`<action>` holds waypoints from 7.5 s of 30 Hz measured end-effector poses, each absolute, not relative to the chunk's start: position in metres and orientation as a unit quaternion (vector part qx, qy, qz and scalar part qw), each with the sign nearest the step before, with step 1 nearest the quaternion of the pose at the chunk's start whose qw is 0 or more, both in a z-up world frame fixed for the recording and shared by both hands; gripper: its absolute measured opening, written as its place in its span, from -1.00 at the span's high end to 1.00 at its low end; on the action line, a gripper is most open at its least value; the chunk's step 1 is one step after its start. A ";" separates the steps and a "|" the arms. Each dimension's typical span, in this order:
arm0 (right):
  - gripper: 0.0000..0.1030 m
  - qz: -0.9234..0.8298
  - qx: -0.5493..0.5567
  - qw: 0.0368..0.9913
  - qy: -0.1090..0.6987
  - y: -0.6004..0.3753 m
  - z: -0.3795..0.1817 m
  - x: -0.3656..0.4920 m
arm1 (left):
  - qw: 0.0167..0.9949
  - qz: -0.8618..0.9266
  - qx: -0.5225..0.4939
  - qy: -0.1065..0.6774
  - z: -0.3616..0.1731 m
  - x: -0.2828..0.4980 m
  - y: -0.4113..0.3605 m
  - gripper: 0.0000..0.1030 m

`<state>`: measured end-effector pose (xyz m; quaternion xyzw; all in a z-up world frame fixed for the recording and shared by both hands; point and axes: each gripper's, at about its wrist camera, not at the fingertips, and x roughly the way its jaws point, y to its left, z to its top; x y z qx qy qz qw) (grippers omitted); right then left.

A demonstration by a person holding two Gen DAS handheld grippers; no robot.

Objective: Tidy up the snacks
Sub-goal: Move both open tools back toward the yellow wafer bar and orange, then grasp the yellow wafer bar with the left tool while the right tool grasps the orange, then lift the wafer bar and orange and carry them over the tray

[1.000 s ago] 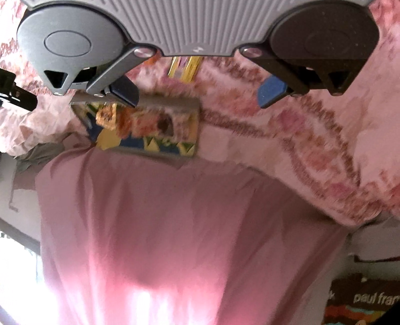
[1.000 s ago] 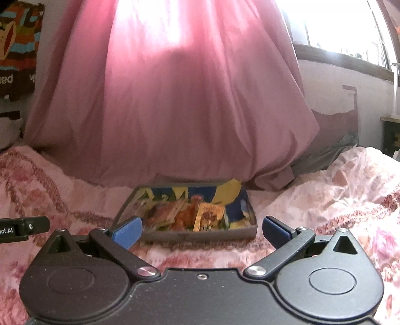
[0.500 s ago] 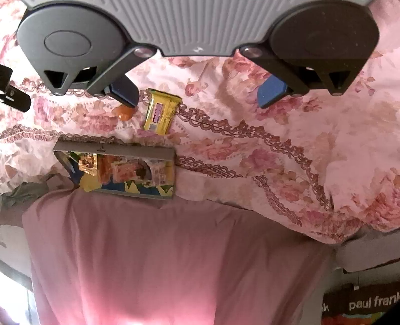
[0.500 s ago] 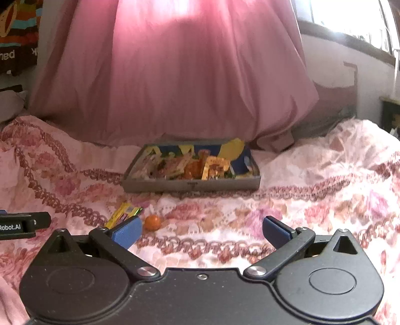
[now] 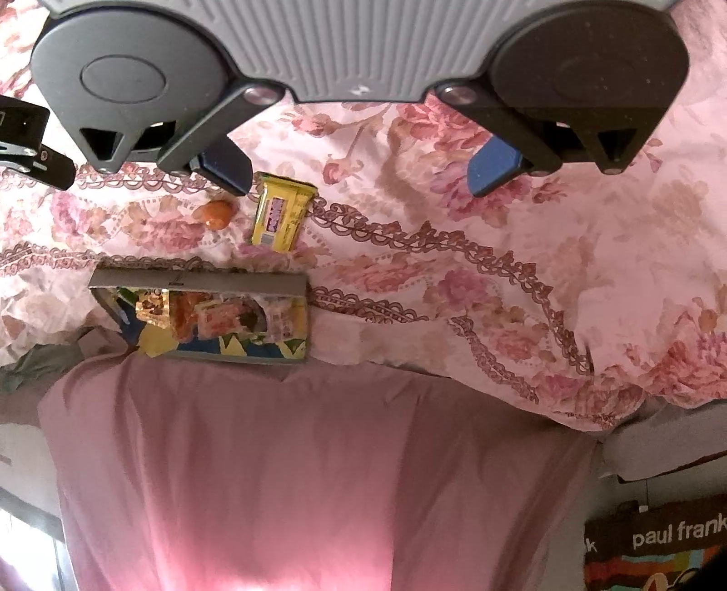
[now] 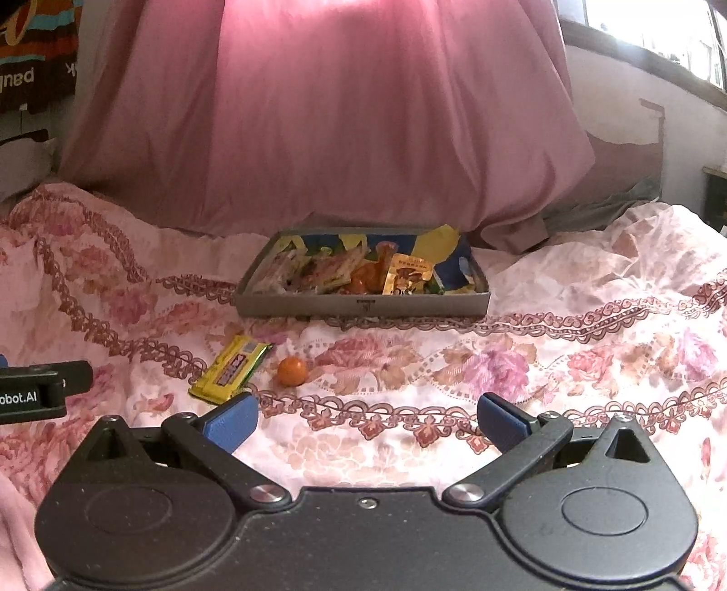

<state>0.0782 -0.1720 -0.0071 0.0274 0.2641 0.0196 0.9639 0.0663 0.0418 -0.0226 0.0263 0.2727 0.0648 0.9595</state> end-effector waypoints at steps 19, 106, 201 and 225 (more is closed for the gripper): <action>-0.99 0.035 0.021 0.956 0.291 -0.163 -0.018 0.089 | 0.953 0.076 0.014 0.293 -0.027 0.077 0.050 -0.99; -0.51 0.190 -0.134 0.928 0.292 -0.112 -0.110 0.256 | 0.886 -0.155 0.055 0.433 -0.123 0.271 0.035 -0.35; 0.30 0.137 -0.034 0.962 0.232 -0.161 -0.053 0.209 | 0.897 -0.160 -0.056 0.409 -0.080 0.244 0.048 -0.01; 0.30 0.141 -0.034 0.966 0.216 -0.154 -0.052 0.228 | 0.914 -0.167 -0.073 0.363 -0.063 0.251 0.043 0.00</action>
